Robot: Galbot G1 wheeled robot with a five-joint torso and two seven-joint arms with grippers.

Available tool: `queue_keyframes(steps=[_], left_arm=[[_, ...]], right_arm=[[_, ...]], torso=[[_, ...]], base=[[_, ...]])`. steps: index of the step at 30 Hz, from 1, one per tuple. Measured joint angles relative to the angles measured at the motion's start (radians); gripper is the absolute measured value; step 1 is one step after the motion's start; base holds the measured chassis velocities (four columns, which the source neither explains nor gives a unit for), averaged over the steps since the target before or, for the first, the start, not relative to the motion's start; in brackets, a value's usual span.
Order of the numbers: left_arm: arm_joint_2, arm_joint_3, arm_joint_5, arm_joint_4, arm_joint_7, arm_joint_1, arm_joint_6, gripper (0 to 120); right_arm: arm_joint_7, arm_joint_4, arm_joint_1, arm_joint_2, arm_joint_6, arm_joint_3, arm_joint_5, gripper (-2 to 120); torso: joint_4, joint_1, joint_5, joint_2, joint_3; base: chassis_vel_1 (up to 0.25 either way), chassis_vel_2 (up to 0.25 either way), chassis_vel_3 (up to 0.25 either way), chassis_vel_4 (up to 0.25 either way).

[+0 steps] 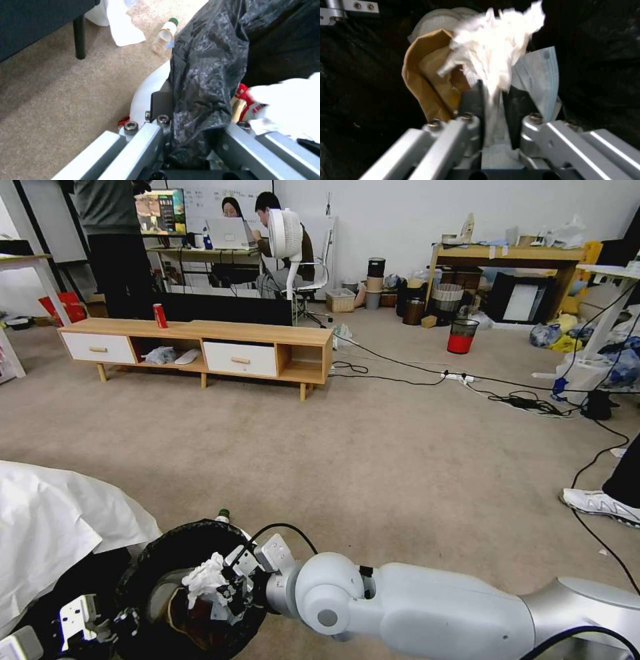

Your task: Pick up the trash bin, then pick up the garbage from the floor and place it into the trash bin.

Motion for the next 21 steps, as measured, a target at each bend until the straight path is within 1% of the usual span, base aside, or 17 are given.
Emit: queue_keyframes(steps=[1,3,4,5,6,7,8,9,12,13,15,16,18,19,20,21], left_arm=[[0.0,0.0,0.0,0.0,0.0,0.0,0.0,0],[0.0,0.001,0.001,0.001,0.0,0.0,0.0,0],[0.0,0.001,0.001,0.001,0.0,0.0,0.0,0],[0.0,0.001,0.001,0.002,0.0,-0.001,0.0,0],[0.0,0.002,0.001,0.002,0.001,0.0,0.0,0],[0.0,0.002,0.001,0.002,0.001,0.0,0.0,0],[-0.001,0.002,0.002,0.002,0.001,0.001,0.0,0],[-0.001,0.002,0.002,0.002,0.001,0.001,0.0,0],[-0.002,0.001,0.002,0.0,0.003,0.006,0.0,0],[-0.002,0.001,0.002,0.0,0.003,0.006,0.0,0],[-0.002,0.001,0.002,-0.001,0.004,0.006,0.0,0],[-0.002,0.001,0.002,-0.001,0.004,0.006,0.0,0],[-0.003,0.002,0.001,-0.001,0.007,0.005,0.0,0],[-0.003,0.002,0.001,-0.001,0.007,0.005,0.0,0],[-0.004,0.002,0.001,-0.001,0.007,0.005,0.0,0],[-0.005,0.003,0.001,-0.001,0.008,0.005,0.0,0]], right_arm=[[0.0,0.0,0.0,0.0,0.0,0.0,0.0,19],[0.003,0.001,-0.002,-0.001,0.003,0.002,-0.001,28],[0.003,0.001,-0.002,-0.001,0.003,0.002,-0.001,28],[0.003,0.001,-0.002,-0.001,0.004,0.003,-0.002,31],[0.004,0.002,-0.002,-0.001,0.005,0.005,-0.002,38],[0.004,0.002,-0.002,-0.001,0.005,0.005,-0.002,38],[0.004,0.004,-0.002,-0.002,0.005,0.007,-0.002,46],[0.004,0.004,-0.002,-0.002,0.005,0.007,-0.002,46],[0.006,0.017,-0.002,-0.004,0.005,0.011,0.0,61],[0.006,0.017,-0.002,-0.004,0.005,0.011,0.0,61],[0.009,0.026,-0.001,-0.007,0.005,0.016,0.004,73],[0.009,0.026,-0.001,-0.007,0.005,0.016,0.004,73],[0.013,0.037,0.0,-0.012,0.003,0.021,0.006,85],[0.013,0.037,0.0,-0.012,0.003,0.021,0.006,85],[0.014,0.04,0.0,-0.014,0.003,0.022,0.008,88],[0.014,0.044,0.0,-0.016,0.003,0.024,0.009,93]], torso=[[0.0,0.0,0.0,0.0,0.0],[0.0,0.0,0.0,0.0,0.0],[0.0,0.0,0.0,0.0,0.0],[0.0,0.0,0.0,0.0,0.0],[0.0,0.0,0.0,0.0,0.0],[0.0,0.0,0.0,0.0,0.0],[0.0,0.0,0.0,0.0,0.0],[0.0,0.0,0.0,0.0,0.0],[0.0,0.0,0.0,0.0,0.0],[0.0,0.0,0.0,0.0,0.0],[0.0,0.0,0.0,0.0,0.0],[0.0,0.0,0.0,0.0,0.0],[0.0,0.0,0.0,0.0,0.0],[0.0,0.0,0.0,0.0,0.0],[0.0,0.0,0.0001,0.0,0.0],[0.0,0.0,0.0,0.0,0.0]], base=[[0.0,0.0,0.0,0.0],[0.0,0.0,0.0,0.0],[0.0,0.0,0.0,0.0],[0.0,0.0,0.0,0.0],[0.0,0.0,0.0,0.0],[0.0,0.0,0.0,0.0],[0.0,0.0,0.0,0.0],[0.0,0.0,0.0,0.0],[0.0,0.0,0.0,0.0],[0.0,0.0,0.0,0.0],[0.0,0.0,0.0,0.0],[0.0,0.0,0.0,0.0],[0.0,0.0,0.0,0.0],[0.0,0.0,0.0,0.0],[0.0,0.0,0.0,0.0],[0.0,0.0,0.0,0.0]])
